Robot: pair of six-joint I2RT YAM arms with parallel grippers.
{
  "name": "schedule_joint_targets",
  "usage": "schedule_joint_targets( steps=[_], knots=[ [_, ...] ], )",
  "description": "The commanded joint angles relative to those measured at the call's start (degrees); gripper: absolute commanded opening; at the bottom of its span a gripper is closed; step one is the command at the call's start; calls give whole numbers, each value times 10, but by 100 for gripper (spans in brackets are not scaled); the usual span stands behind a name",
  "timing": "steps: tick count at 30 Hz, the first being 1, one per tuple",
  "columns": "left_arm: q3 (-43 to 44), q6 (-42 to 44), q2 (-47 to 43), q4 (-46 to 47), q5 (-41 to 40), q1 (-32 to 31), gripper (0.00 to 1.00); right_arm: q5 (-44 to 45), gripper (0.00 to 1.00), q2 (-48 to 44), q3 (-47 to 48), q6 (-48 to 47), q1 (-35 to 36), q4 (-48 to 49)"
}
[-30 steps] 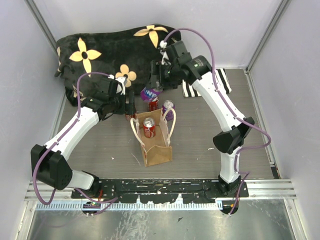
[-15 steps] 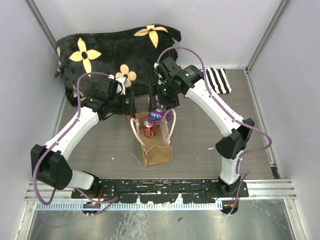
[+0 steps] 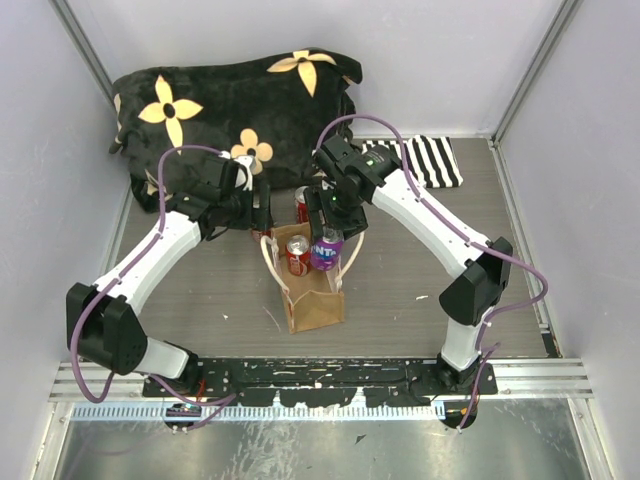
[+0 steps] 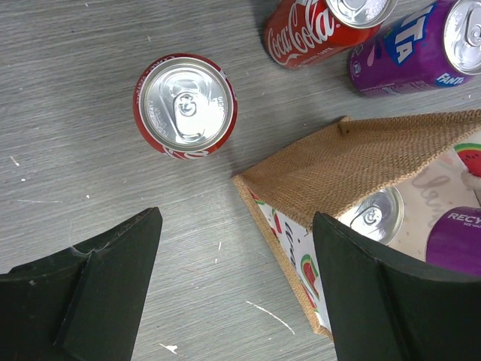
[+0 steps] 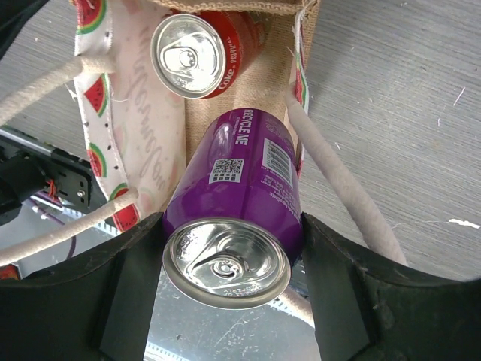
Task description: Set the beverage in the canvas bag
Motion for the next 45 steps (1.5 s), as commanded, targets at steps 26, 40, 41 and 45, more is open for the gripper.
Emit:
schedule_joint_targets(
  steps=[26,40,41,45],
  knots=[
    [4,-3,5,20,9,-1,88,22,1,27,-88,-36,15,135],
    [0,0,-5,15,7,-1,88,69,1,41,-163,-40,27,218],
    [0,0,-6,15,7,-1,88,76,1,41,-167,-40,27,222],
    [-2,-1,-7,15,8,-1,88,97,1,42,-186,-42,29,235]
  ],
)
